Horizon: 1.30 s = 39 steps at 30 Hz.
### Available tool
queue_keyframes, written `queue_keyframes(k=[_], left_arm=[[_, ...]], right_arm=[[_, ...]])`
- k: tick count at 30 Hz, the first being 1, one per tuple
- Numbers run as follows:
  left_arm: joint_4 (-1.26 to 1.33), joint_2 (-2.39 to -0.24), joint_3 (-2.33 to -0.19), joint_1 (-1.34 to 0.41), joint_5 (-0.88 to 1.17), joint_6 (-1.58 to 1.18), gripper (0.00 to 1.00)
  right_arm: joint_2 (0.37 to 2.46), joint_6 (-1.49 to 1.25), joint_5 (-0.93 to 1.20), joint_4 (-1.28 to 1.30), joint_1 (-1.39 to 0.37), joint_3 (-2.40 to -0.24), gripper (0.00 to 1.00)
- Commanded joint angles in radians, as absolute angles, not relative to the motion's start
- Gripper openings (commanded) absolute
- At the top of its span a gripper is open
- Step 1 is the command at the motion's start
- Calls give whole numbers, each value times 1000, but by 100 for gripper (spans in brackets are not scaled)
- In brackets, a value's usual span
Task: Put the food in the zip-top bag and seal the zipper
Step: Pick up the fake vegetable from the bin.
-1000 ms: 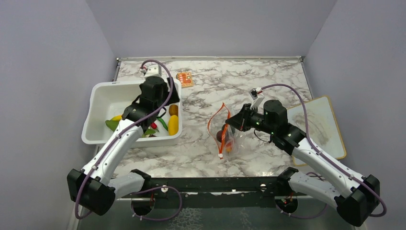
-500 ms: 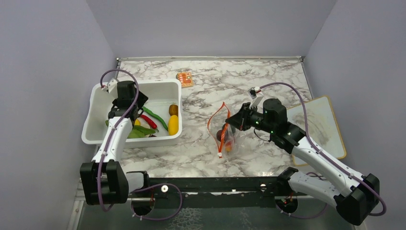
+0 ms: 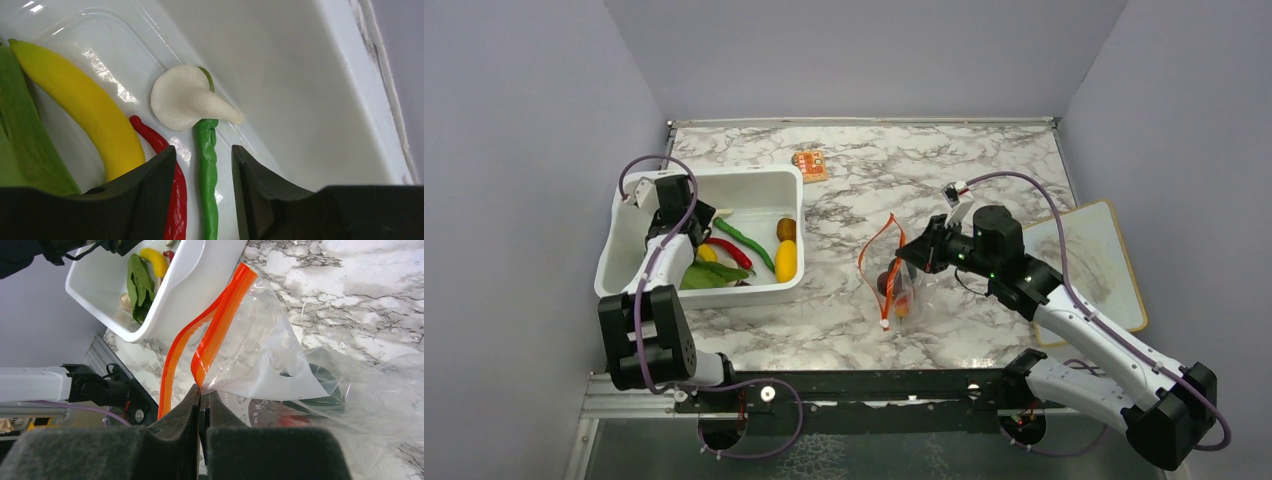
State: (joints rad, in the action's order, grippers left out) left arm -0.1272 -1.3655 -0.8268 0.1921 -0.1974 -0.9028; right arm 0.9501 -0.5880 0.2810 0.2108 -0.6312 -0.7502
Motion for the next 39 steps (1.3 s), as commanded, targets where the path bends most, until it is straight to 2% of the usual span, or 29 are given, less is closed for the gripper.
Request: queue_keyframes(k=[1, 13, 39], left_arm=[[-79, -1449, -882, 219, -138, -819, 47], [-16, -1569, -917, 247, -16, -798, 51], [-137, -1730, -1021, 261, -3, -718, 52]], right_arm=[[944, -570, 258, 207, -636, -790, 1], [958, -596, 283, 175, -636, -769, 1], [972, -595, 303, 179, -636, -794, 1]])
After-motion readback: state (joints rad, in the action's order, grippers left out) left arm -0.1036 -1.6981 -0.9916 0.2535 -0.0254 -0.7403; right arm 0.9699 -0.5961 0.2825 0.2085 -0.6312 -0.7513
